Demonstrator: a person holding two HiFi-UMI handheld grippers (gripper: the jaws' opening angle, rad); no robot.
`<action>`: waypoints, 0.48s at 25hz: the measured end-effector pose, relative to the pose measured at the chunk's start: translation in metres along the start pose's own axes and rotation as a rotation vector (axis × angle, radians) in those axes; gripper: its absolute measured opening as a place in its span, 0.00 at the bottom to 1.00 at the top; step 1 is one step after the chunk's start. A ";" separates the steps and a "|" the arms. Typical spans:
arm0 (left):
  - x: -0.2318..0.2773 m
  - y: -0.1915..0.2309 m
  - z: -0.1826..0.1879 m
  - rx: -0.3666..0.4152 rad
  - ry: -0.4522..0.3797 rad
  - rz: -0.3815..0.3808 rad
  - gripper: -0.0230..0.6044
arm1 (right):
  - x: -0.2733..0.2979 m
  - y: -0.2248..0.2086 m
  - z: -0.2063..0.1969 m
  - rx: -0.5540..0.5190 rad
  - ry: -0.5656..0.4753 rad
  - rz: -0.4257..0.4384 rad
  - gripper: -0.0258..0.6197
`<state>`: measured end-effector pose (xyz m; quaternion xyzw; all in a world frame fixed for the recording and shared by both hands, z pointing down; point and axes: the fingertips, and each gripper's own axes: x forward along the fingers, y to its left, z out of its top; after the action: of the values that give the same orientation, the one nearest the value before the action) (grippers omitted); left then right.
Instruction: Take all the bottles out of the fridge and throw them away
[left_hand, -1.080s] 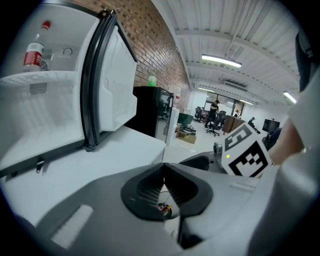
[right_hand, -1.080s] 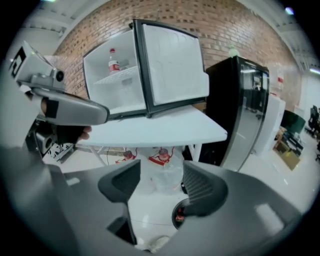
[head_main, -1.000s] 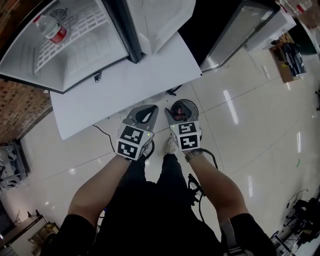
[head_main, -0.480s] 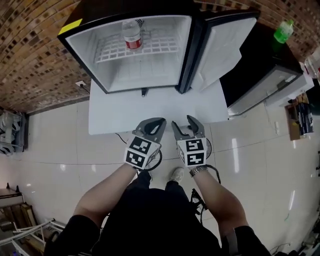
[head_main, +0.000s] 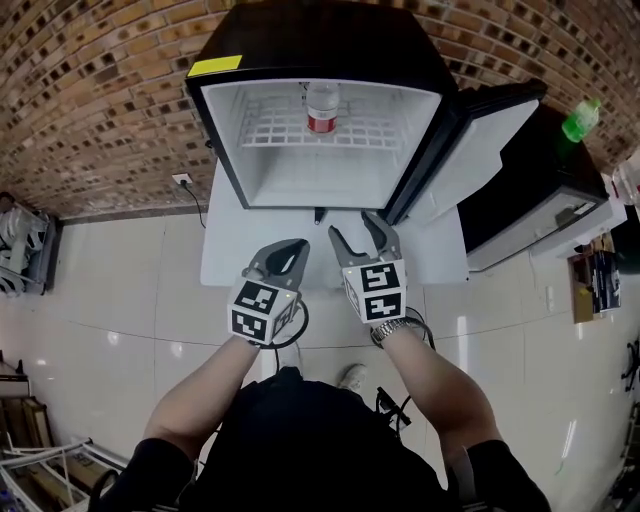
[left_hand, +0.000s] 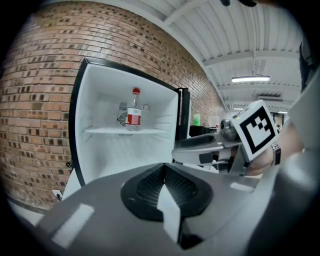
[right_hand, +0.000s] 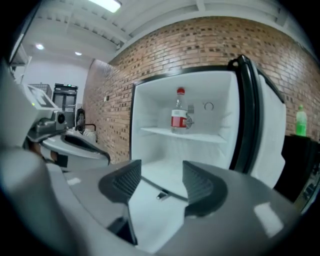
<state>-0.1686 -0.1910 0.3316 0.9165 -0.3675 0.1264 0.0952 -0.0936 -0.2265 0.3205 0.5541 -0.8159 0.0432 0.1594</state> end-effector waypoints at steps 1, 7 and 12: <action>-0.002 0.008 0.006 -0.002 -0.011 0.008 0.04 | 0.006 0.000 0.011 -0.005 -0.012 -0.001 0.44; -0.003 0.048 0.035 0.002 -0.076 0.037 0.04 | 0.044 -0.009 0.067 -0.029 -0.067 -0.028 0.44; -0.002 0.071 0.042 0.003 -0.083 0.040 0.04 | 0.076 -0.025 0.102 -0.039 -0.086 -0.068 0.44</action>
<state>-0.2126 -0.2521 0.2968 0.9135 -0.3893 0.0907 0.0757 -0.1175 -0.3293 0.2448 0.5797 -0.8033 -0.0018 0.1362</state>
